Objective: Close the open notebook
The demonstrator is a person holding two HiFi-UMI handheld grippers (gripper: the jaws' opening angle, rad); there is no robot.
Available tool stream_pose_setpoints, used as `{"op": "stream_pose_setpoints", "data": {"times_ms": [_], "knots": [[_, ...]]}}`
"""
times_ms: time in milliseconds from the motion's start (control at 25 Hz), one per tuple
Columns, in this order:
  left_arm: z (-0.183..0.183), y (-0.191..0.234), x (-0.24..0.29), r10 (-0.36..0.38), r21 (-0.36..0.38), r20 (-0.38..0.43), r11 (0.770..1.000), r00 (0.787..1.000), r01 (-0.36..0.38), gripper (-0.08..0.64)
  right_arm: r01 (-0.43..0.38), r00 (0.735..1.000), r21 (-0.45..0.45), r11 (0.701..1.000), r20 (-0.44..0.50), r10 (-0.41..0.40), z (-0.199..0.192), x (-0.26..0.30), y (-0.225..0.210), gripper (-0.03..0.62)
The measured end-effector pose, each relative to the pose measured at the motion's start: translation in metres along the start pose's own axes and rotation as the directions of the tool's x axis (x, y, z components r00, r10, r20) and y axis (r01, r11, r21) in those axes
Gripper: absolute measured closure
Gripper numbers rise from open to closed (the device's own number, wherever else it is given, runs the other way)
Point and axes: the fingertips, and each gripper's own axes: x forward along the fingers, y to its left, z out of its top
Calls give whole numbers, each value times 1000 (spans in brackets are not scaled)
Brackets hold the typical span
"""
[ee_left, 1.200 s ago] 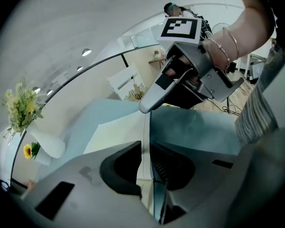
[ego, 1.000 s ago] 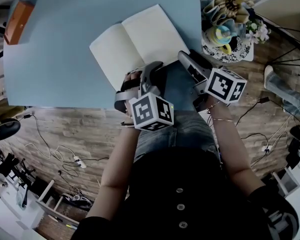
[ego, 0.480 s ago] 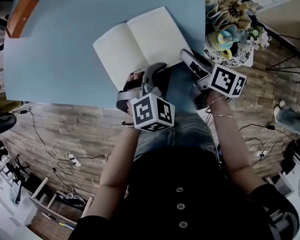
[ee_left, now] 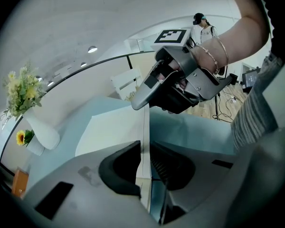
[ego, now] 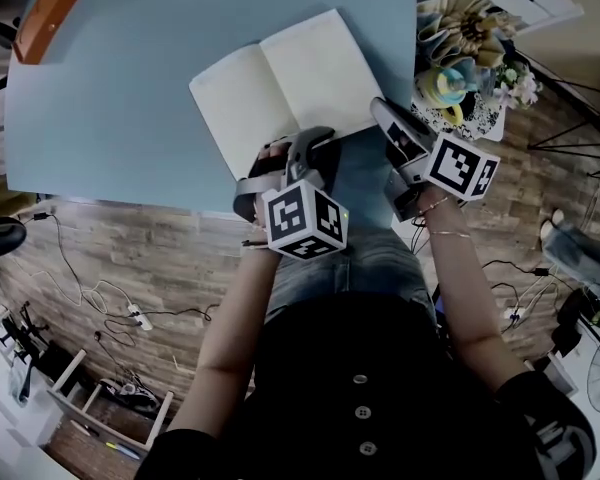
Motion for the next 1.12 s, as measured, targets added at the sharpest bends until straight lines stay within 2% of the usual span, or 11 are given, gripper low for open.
{"op": "stream_pose_setpoints", "data": {"times_ms": [200, 480, 800, 960, 1120], "knots": [[-6, -3, 3, -6, -38, -3, 999, 1000, 6, 500, -59, 998, -4, 998, 3, 59, -1, -1, 13, 549], [-4, 1, -2, -16, -174, 45, 985, 999, 23, 499, -73, 997, -56, 996, -8, 73, 1, -3, 21, 552], [-5, 7, -21, 23, -209, 86, 978, 996, -4, 499, -66, 998, -120, 991, -16, 65, 0, -5, 32, 552], [-6, 14, -33, 54, -293, 127, 956, 990, -14, 499, -71, 997, -144, 987, -20, 69, 0, -6, 39, 552], [-11, 27, -46, 89, -416, 160, 909, 983, -14, 499, -84, 996, -166, 983, -24, 81, -1, -6, 49, 554]]}}
